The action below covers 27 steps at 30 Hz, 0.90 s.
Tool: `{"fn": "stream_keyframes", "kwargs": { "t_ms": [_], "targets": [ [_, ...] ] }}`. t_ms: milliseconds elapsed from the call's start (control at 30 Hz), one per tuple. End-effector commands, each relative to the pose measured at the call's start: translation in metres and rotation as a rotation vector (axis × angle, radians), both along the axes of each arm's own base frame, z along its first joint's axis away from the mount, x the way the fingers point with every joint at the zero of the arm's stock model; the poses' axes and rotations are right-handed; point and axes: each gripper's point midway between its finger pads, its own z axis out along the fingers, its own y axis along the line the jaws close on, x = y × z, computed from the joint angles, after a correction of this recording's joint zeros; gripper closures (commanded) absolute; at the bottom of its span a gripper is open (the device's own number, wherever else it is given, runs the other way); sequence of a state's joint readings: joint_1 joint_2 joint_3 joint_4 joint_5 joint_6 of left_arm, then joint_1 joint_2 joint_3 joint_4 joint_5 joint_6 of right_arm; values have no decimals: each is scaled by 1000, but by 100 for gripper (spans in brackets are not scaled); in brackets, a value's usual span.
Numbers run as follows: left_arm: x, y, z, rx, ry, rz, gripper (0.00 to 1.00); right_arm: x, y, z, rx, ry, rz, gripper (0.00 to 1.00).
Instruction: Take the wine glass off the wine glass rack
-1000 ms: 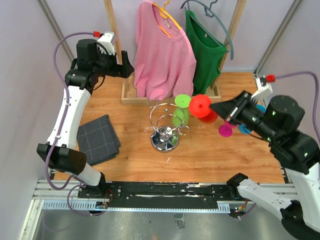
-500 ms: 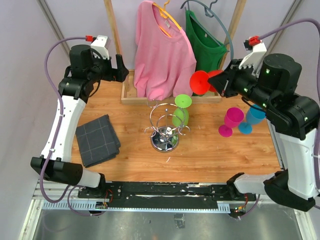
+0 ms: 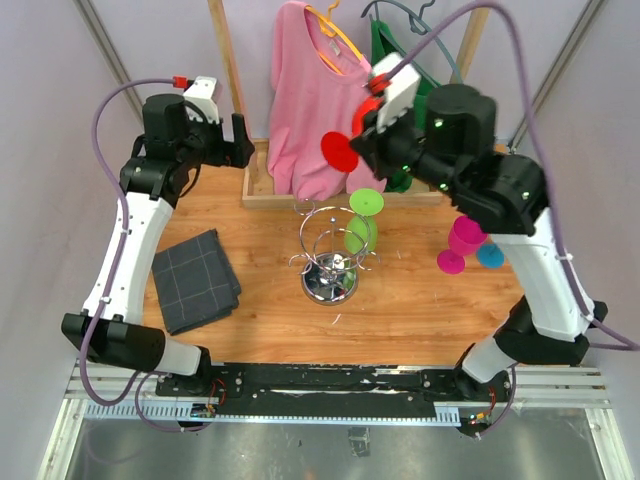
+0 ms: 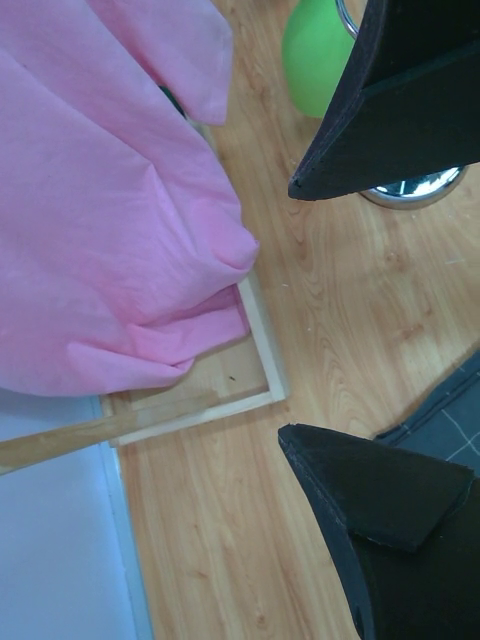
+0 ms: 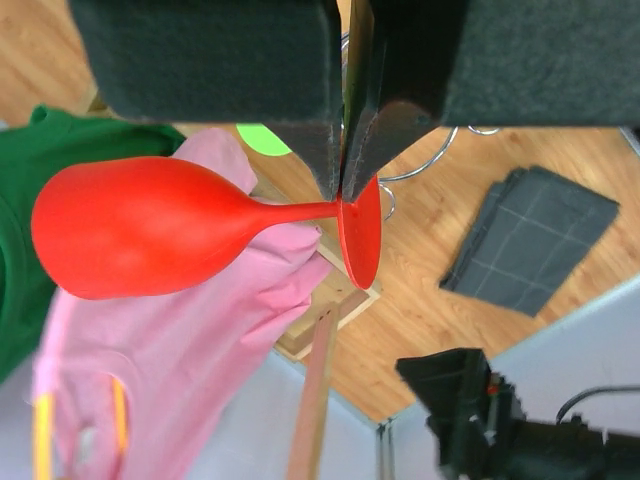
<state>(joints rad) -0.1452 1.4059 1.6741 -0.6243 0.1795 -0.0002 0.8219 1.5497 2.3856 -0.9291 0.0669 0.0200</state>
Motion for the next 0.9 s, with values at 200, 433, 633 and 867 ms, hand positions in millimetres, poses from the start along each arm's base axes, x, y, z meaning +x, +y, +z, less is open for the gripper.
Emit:
{"fn": "stream_keyframes", "kwargs": {
  "t_ms": [200, 433, 633, 867],
  "targets": [
    [-14, 11, -7, 2, 7, 45, 1, -19, 53, -5, -398, -387, 0, 99],
    [-12, 12, -3, 10, 5, 51, 1, -34, 61, -25, -571, -547, -99, 99],
    [0, 10, 18, 34, -25, 30, 1, -40, 70, -59, -759, -683, -175, 99],
    [7, -2, 73, 134, -178, -111, 1, -43, 78, -68, -785, -725, -206, 99]
  ]
}}
